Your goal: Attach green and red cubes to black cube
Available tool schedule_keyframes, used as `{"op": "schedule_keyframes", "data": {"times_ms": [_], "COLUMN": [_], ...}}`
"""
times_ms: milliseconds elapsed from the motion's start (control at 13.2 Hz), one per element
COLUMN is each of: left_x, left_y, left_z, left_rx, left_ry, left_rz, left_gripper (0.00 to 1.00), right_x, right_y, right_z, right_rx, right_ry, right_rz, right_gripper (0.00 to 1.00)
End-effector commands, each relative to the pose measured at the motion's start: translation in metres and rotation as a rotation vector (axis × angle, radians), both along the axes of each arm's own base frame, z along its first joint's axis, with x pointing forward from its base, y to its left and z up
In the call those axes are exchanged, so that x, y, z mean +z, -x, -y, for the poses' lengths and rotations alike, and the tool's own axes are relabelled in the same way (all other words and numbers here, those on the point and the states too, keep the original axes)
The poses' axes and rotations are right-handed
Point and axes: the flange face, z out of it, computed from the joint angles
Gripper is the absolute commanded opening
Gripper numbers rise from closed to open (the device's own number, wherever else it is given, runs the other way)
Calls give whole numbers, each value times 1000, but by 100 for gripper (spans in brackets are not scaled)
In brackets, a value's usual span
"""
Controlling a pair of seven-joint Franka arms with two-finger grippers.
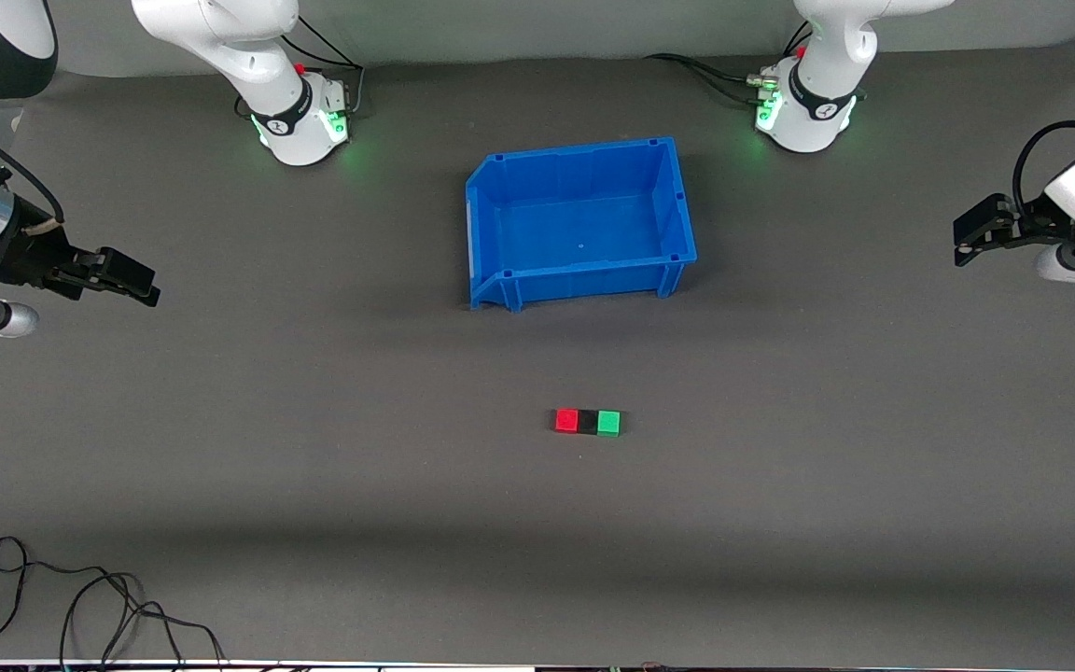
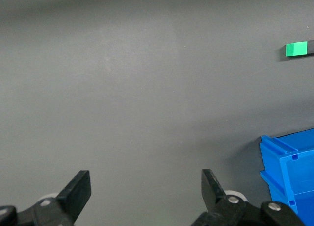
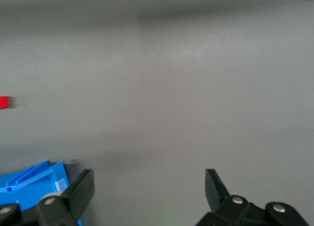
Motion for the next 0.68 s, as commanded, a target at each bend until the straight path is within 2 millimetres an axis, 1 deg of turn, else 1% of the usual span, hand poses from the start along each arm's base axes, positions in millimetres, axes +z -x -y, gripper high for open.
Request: {"op": "schedule_keyframes", "data": {"times_ms": [0,75,151,453,528,604], "left_x": [-7,-8,-8,-8,-8,-8], "left_y": [-4,-4,-4,-5,-5,-5], "left_z": [-6,-5,-5,-6,-6,-6], "left_rx": [0,2,5,10,20,36], "left_ry": [-11,-11,-11,-9,-9,-9], "left_rz": [-3,-8,-9,-3,-3,-3], "left_gripper": [100,100,100,100,100,100], "right_x": [3,0,3,9,5,6], "right_y": [9,9,10,21,23,24], "right_z": [17,23,24,19,18,18], "right_rx": [26,43,44,41,43,44], "right_ry": [22,21,22,23,22,22], "right_rz": [-2,-4,0,0,-9,-7], "right_gripper": [100,100,100,100,100,100]}}
